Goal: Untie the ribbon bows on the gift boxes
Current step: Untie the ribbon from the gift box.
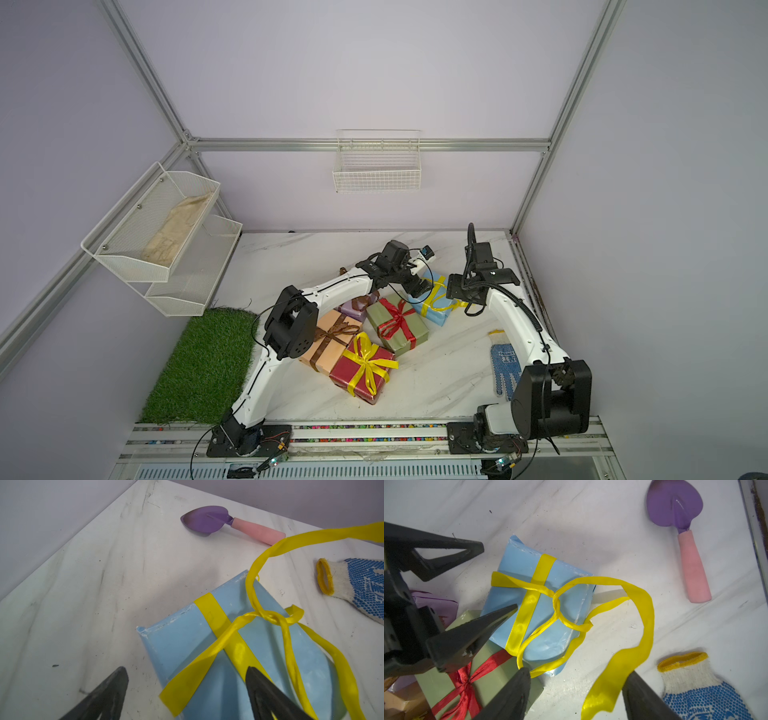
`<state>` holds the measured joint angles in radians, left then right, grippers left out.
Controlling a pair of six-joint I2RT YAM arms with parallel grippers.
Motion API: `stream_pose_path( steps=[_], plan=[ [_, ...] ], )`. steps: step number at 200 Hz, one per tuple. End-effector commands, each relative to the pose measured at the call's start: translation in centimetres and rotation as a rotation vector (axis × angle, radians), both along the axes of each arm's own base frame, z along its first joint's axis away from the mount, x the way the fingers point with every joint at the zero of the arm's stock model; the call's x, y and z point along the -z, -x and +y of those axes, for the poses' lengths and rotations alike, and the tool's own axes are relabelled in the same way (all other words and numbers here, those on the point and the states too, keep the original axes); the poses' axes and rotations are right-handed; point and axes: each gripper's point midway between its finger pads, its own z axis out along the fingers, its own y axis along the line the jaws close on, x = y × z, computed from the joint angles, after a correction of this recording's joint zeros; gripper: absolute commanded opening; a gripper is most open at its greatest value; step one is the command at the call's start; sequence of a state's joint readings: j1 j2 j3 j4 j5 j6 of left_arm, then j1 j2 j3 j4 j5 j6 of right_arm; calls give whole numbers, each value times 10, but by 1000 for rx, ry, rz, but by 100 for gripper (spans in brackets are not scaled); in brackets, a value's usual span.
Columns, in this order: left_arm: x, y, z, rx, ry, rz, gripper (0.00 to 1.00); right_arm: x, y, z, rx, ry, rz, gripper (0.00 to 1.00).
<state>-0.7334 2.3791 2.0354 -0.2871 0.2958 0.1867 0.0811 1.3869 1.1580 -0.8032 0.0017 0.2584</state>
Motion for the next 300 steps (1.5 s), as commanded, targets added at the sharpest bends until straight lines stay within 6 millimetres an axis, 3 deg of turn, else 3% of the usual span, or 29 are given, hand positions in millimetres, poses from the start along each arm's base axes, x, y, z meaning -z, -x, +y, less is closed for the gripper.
stream_pose_path(
  steps=[1, 65, 94, 174, 226, 252, 300],
  plan=[
    [-36, -3, -17, 68, 75, -78, 89, -4, 3, 3, 19, -43, -38, 73],
    [-22, -5, -25, 96, 76, -72, 88, 28, 9, 9, 40, -92, -3, 71],
    [-11, 0, -28, 128, 81, -46, 85, 33, 10, 8, 51, -99, -5, 71],
    [-2, 5, -25, 120, 76, -5, 57, 46, 5, 3, 89, -115, -25, 68],
    [-8, 12, -18, 109, 91, 0, 51, 51, 0, 1, 101, -113, -45, 66],
    [-14, 15, -17, 112, 104, -2, 36, 60, -8, 1, 110, -109, -38, 64],
    [-21, 15, -12, 95, 116, -11, 32, 69, -21, -3, 132, -99, -43, 60]
  ],
)
